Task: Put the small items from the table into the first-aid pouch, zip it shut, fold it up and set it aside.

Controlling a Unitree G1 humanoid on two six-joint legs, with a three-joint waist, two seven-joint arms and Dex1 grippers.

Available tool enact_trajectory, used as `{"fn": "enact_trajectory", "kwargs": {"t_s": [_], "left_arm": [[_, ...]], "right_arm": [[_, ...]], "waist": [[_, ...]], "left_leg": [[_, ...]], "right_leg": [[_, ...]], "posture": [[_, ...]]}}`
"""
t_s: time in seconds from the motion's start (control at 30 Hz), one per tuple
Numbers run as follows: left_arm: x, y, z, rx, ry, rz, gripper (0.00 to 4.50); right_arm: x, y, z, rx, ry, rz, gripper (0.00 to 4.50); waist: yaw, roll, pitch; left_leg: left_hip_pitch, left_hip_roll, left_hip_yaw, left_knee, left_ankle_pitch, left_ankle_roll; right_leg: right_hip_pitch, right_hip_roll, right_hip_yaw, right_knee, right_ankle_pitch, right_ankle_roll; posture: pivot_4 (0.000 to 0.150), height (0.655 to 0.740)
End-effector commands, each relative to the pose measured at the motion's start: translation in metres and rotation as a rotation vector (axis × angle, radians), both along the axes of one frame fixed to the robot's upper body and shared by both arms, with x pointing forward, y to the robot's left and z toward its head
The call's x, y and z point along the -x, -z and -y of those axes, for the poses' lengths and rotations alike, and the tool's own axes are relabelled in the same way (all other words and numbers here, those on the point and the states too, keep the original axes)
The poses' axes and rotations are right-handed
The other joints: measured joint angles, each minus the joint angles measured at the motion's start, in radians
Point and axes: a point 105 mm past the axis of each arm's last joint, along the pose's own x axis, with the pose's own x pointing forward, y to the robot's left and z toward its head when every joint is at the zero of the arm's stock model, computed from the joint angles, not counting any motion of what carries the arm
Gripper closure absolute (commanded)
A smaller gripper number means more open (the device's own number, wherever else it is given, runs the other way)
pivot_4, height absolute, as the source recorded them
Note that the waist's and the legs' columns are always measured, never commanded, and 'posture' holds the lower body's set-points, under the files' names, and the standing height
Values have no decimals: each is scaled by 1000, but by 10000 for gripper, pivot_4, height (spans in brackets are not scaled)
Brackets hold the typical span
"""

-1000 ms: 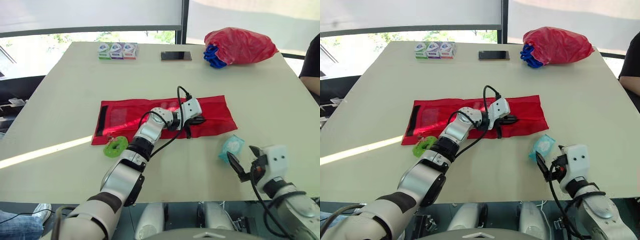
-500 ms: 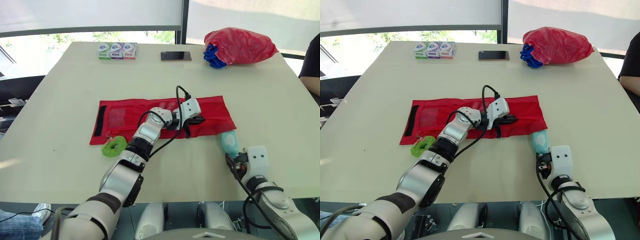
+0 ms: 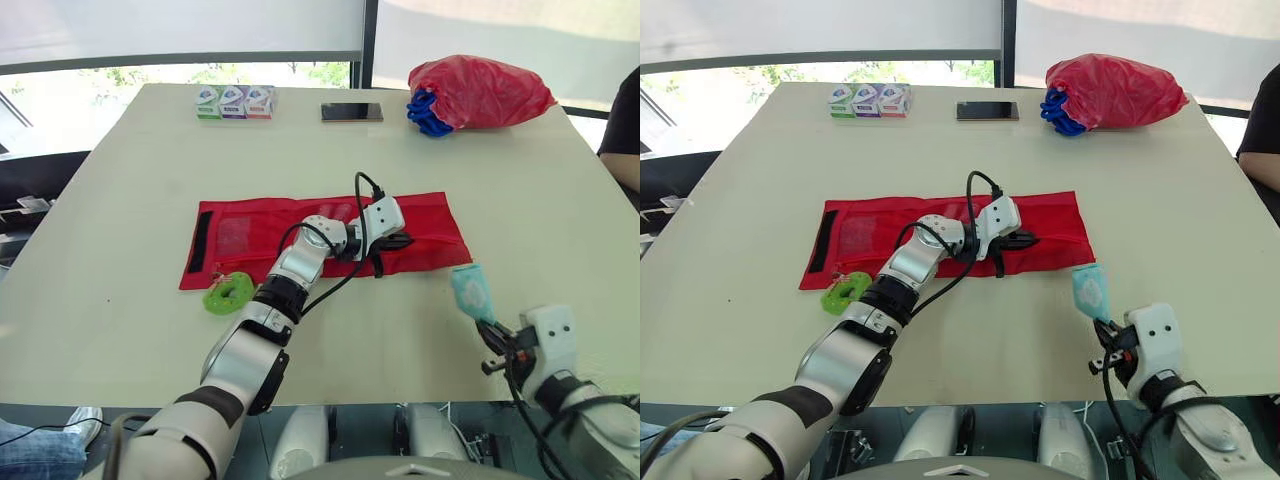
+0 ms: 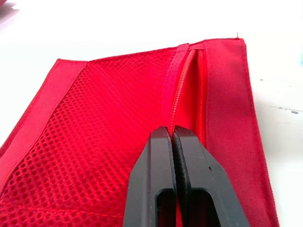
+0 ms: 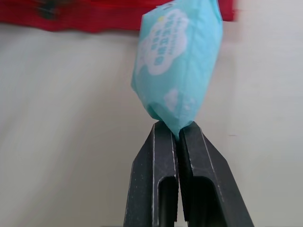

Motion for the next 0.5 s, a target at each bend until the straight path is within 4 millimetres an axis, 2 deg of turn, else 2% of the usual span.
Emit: {"fn": "enact_trajectory", "kwargs": {"t_s": [0.03, 0.3, 0.5], "left_arm": [[8, -14, 10, 50, 64, 45, 45000], [29, -17, 21, 75, 159, 45, 45000], [33, -21, 25, 92, 175, 52, 45000]], "right_arm": [[2, -14, -14, -86, -73, -2, 44742], [-37, -5, -13, -135, 9, -75, 44742], [-46, 3, -15, -162, 50, -124, 44742]], "waist": [[0, 0, 0], [3, 0, 0], [2, 0, 0]], "left_leg": [[0, 0, 0, 0, 0, 0], [-1, 0, 0, 0, 0, 0], [-1, -1, 0, 0, 0, 0]], "right_leg": [[0, 0, 0, 0, 0, 0], [0, -1, 0, 0, 0, 0], [0, -1, 0, 0, 0, 0]], "posture": [[1500, 7400], [1500, 7400], [1500, 7400]]}}
